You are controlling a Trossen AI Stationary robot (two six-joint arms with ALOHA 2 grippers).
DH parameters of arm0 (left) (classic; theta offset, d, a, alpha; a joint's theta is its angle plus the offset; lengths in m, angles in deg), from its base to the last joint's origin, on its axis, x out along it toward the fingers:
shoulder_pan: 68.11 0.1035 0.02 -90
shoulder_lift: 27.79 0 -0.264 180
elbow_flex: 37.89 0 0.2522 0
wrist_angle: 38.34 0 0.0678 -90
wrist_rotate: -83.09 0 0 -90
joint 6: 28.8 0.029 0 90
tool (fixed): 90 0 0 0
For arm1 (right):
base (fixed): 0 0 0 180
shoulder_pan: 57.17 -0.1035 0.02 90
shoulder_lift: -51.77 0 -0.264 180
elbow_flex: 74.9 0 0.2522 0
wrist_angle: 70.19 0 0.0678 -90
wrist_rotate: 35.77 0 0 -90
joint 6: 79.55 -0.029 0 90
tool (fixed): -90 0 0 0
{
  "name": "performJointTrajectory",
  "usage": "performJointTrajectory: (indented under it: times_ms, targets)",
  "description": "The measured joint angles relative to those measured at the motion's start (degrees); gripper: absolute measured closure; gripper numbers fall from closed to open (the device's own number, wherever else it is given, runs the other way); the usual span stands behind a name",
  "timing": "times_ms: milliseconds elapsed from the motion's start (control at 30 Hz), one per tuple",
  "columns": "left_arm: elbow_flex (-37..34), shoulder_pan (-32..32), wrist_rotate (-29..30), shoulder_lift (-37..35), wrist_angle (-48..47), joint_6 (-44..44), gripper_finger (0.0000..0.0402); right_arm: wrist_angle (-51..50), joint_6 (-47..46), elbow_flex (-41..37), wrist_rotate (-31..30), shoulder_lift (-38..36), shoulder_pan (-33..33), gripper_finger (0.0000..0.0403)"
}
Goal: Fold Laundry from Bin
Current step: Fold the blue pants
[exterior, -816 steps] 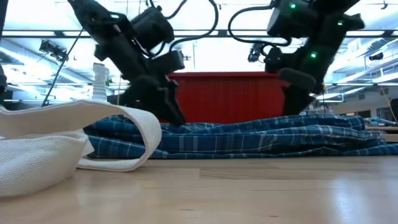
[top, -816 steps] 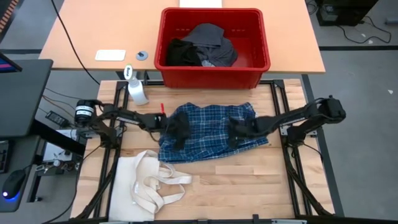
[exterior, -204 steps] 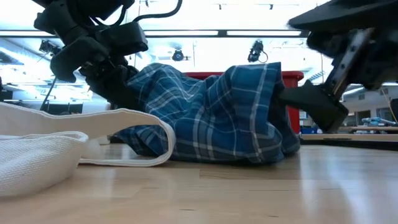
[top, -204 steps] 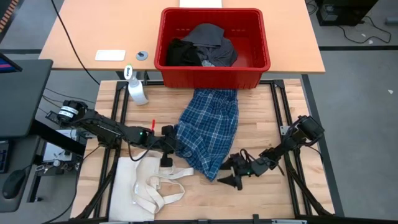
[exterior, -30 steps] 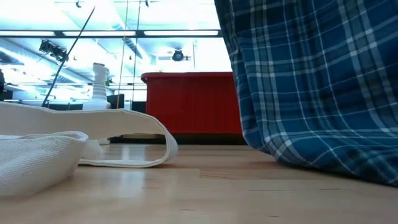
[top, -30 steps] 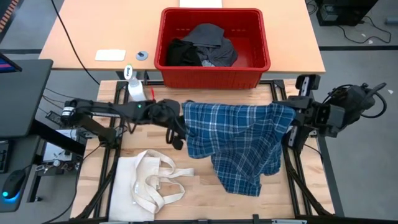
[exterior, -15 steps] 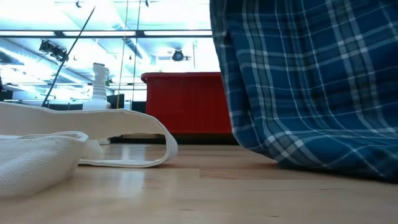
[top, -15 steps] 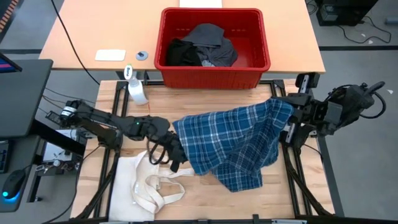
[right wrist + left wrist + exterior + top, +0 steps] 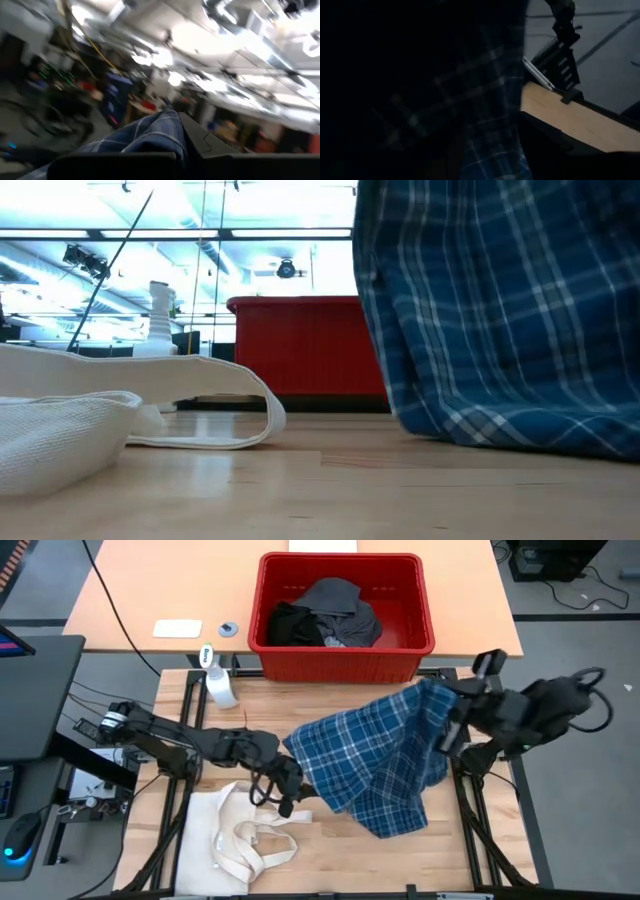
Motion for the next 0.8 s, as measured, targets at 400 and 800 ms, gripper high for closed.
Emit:
performJointTrajectory:
  times_ms: [400, 800]
  targets:
    - [0.0, 3.8, 3.3, 3.9, -5.1, -5.6, 0.0221, 14.4, 5.7, -1.6, -7.7, 3.1, 3.4, 0.0394]
    - [-15.1, 0.1, 1.3, 3.6, 1.4, -9.4, 0.0258, 15.8, 8.9, -1.6, -11.2, 3.1, 2.9, 0.0394]
